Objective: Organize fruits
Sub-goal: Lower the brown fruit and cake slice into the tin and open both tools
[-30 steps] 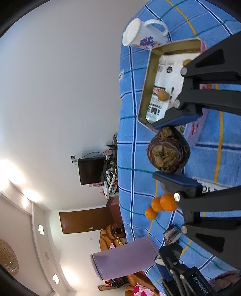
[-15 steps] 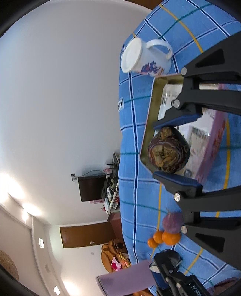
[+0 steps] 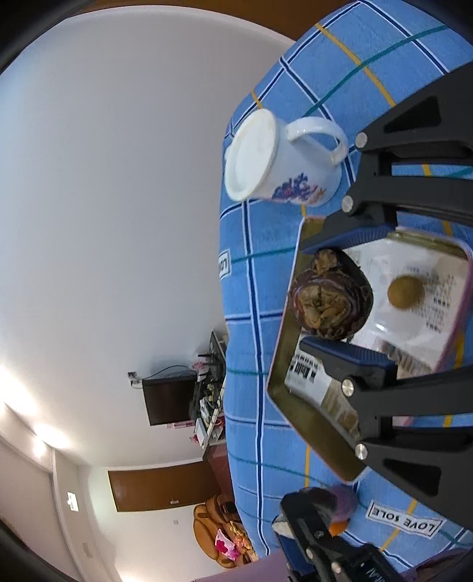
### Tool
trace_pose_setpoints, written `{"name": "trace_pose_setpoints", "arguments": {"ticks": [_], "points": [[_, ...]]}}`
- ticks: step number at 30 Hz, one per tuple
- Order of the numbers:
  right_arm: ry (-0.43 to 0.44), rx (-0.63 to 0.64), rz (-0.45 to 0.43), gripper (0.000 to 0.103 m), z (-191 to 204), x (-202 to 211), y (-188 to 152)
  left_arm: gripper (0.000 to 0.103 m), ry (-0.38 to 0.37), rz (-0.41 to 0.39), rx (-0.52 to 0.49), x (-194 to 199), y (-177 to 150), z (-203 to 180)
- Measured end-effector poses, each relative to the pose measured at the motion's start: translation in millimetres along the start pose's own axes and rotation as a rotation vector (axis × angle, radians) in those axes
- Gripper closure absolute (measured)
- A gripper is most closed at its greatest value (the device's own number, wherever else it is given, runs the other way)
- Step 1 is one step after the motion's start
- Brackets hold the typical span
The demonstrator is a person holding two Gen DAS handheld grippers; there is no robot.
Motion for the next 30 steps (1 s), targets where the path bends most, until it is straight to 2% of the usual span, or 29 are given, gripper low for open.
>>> {"name": "trace_pose_setpoints", "arguments": {"ticks": [11, 30], "points": [[-0.038, -0.001, 0.076, 0.053, -22, -23, -8, 0.063, -0.009, 0.058, -0.004, -44, -1, -28], [-0.017, 0.053, 0.146, 0.053, -10, -39, -17, 0.063, 0.056, 0.190, -0.027, -79, -28, -21]]}}
Point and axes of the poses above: each gripper's, at about its wrist camera, not at the fingertips, and x roughly against the way its jaws point, z to its left, y to its top, the point moved 10 cm from there along -x, roughly the way its jaws point, and after that the axes turned 3 degrees about -y, right-handed, at the moved point
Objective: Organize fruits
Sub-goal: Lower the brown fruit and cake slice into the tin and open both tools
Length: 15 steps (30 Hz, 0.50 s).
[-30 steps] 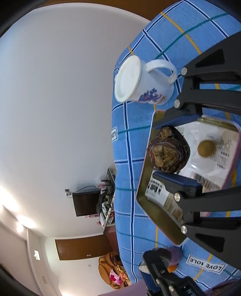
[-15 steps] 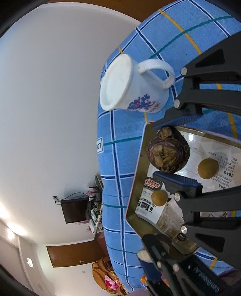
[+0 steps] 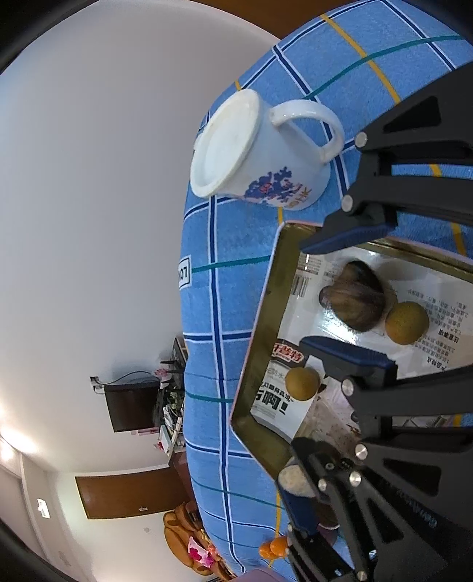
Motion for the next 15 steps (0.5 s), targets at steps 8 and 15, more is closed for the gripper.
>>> {"name": "trace_pose_setpoints", "arguments": {"ticks": [8, 15], "points": [[0.030, 0.004, 0.012, 0.043, 6, -1, -1, 0.063, 0.014, 0.006, 0.015, -5, -1, 5], [0.091, -0.117, -0.080, 0.003, -7, 18, 12, 0.059, -0.031, 0.001, 0.068, -5, -1, 11]]}}
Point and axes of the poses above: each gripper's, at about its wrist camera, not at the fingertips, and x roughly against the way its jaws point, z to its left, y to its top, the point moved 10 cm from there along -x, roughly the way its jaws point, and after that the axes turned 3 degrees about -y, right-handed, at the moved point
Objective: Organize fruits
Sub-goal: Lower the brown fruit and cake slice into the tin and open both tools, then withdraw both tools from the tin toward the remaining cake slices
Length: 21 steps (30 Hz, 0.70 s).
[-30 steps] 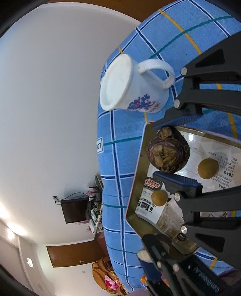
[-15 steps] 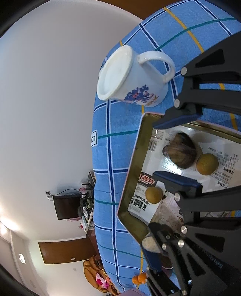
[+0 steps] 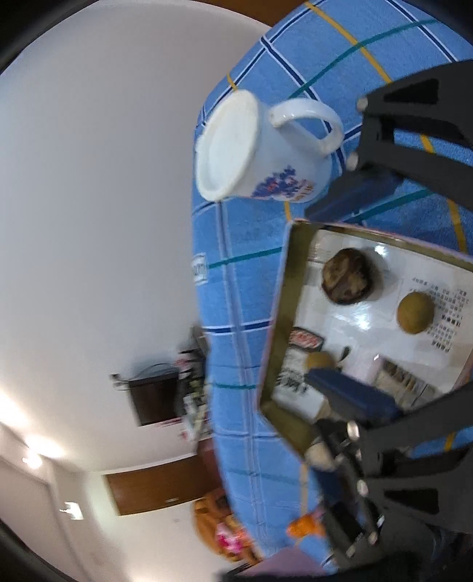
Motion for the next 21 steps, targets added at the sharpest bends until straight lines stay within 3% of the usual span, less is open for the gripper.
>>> {"name": "trace_pose_setpoints", "arguments": {"ticks": [5, 7, 12, 17, 21], "points": [[-0.022, -0.086, -0.165, 0.000, -18, 31, 23, 0.028, 0.016, -0.086, -0.005, 25, 11, 1], [-0.036, -0.124, -0.193, 0.000, -27, 36, 27, 0.023, 0.045, -0.146, 0.012, 41, 18, 10], [-0.058, -0.244, -0.226, 0.000, -56, 45, 32, 0.023, 0.056, -0.222, 0.095, 70, 28, 42], [-0.047, -0.265, -0.234, 0.000, -59, 48, 32, 0.023, 0.219, -0.293, 0.112, 92, 26, 79], [-0.054, -0.225, -0.253, 0.000, -50, 53, 34, 0.023, 0.324, -0.305, 0.101, 101, 14, 95]]}}
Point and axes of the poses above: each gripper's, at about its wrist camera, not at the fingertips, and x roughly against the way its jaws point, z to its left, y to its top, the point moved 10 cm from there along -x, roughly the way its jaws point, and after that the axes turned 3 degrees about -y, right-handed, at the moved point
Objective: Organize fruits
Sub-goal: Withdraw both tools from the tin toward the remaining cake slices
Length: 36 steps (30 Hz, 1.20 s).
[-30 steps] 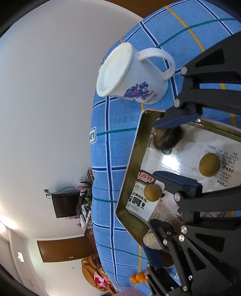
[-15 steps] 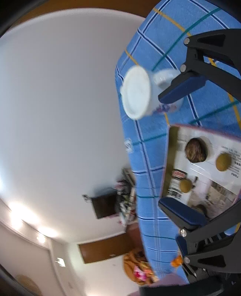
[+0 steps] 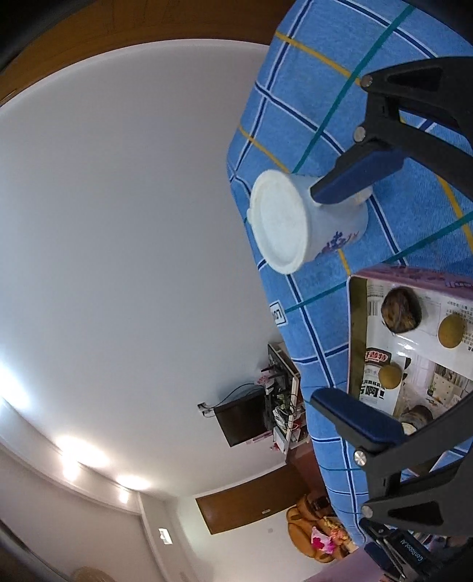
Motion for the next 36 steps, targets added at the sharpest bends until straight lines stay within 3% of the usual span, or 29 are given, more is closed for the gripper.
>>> {"name": "trace_pose_setpoints", "arguments": {"ticks": [9, 26, 36], "points": [[0.008, 0.045, -0.104, 0.000, 11, 16, 0, 0.023, 0.073, -0.022, -0.063, 9, -12, 11], [0.008, 0.184, -0.056, 0.000, 50, 18, -28, 0.023, 0.059, 0.010, -0.043, 14, -23, 25], [0.021, 0.118, -0.018, 0.000, 57, 21, -37, 0.023, 0.039, 0.015, -0.046, 22, -29, 32]]}}
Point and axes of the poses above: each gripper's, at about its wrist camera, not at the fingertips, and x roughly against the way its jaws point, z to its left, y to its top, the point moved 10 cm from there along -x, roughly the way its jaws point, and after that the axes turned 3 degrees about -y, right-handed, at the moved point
